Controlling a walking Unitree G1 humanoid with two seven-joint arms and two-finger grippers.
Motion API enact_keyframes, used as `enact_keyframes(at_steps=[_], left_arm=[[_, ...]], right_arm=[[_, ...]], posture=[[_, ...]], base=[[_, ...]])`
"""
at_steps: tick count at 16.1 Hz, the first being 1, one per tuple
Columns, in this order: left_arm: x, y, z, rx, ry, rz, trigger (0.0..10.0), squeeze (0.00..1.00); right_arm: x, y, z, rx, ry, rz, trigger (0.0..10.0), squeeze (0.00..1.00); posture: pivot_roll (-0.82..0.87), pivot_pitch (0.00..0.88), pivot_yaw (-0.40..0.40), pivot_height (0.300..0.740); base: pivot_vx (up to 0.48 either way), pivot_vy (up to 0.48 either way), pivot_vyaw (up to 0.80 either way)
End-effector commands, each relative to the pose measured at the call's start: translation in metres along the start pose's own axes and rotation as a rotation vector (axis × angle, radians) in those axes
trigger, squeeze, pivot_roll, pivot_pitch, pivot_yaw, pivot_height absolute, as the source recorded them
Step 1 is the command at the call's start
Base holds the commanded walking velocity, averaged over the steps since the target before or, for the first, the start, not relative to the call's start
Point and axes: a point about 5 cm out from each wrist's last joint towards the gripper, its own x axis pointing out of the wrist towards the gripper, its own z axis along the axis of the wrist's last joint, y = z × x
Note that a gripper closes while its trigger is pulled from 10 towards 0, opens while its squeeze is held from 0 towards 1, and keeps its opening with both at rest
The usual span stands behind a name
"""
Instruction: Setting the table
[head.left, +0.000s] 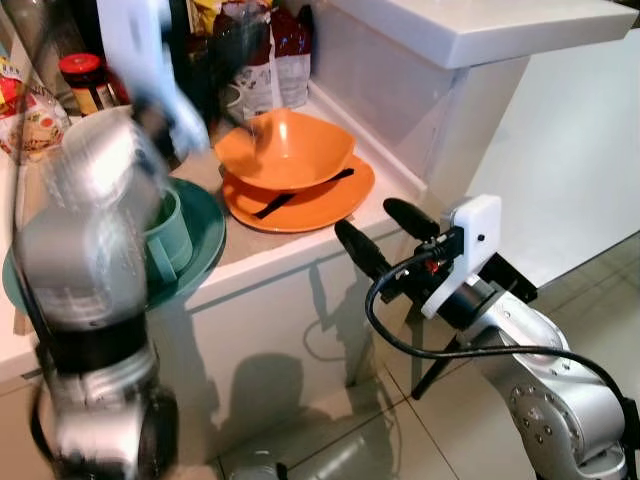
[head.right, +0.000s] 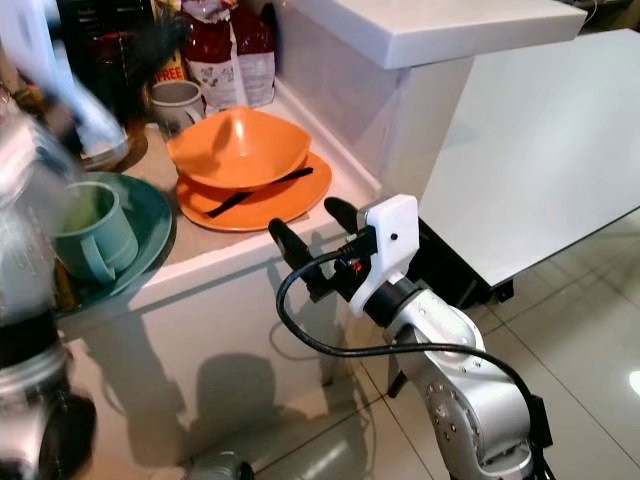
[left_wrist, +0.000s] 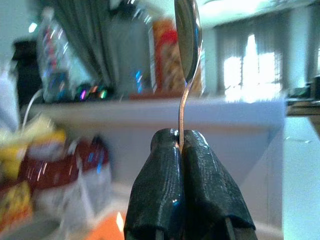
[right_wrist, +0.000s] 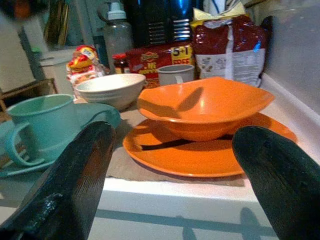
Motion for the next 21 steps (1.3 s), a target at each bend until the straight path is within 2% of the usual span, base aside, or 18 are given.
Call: enact_keyframes(at_steps=[1, 2, 3, 4, 8, 14, 17, 19, 21], left_arm=[[-0.009, 0.000, 0.001, 0.037, -0.017, 0.042, 10.0, 0.00], [-0.020, -0.002, -0.009, 0.061, 0.005, 0.068, 10.0, 0.00], [-0.024, -0.003, -0.013, 0.070, 0.012, 0.068, 10.0, 0.00], [-0.037, -0.011, -0.025, 0.100, 0.053, 0.046, 10.0, 0.00], [-0.063, -0.033, -0.042, 0.143, 0.101, 0.020, 10.0, 0.00], [-0.072, -0.040, -0.056, 0.138, 0.159, 0.033, 10.0, 0.00], [-0.070, -0.042, -0.078, 0.138, 0.216, 0.033, 10.0, 0.00], [-0.069, -0.044, -0.093, 0.097, 0.264, 0.055, 10.0, 0.00], [-0.064, -0.045, -0.098, 0.106, 0.276, 0.084, 10.0, 0.00]], right_arm=[[-0.004, -0.002, 0.001, -0.040, -0.011, -0.032, 10.0, 0.00], [-0.007, -0.004, -0.002, -0.064, -0.007, -0.055, 10.0, 0.00], [-0.007, -0.004, -0.004, -0.070, 0.006, -0.057, 10.0, 0.00], [-0.009, -0.004, -0.008, -0.115, 0.020, -0.054, 10.0, 0.00], [-0.016, -0.003, -0.018, -0.108, 0.036, -0.058, 10.0, 0.00], [-0.021, -0.002, -0.020, -0.103, 0.026, -0.096, 10.0, 0.00], [-0.026, -0.012, -0.024, -0.076, 0.017, -0.206, 10.0, 0.00], [-0.027, -0.016, -0.025, -0.071, 0.008, -0.285, 10.0, 0.00], [-0.026, -0.019, -0.026, -0.062, 0.004, -0.325, 10.0, 0.00]], posture=[[0.11, 0.000, -0.011, 0.740], [0.11, 0.000, -0.015, 0.740], [0.11, 0.000, -0.016, 0.740], [0.11, 0.000, -0.018, 0.740], [0.10, 0.009, -0.042, 0.740], [0.08, 0.039, -0.029, 0.740], [0.09, 0.062, 0.001, 0.740], [0.08, 0.076, 0.008, 0.740], [0.08, 0.078, -0.005, 0.740]], base=[[0.000, 0.000, 0.00], [0.000, 0.000, 0.00], [0.000, 0.000, 0.00], [0.000, -0.319, 0.00], [0.000, -0.360, 0.00], [0.000, -0.465, 0.00], [0.000, -0.480, 0.53], [0.000, -0.480, 0.27], [0.000, -0.480, 0.00]])
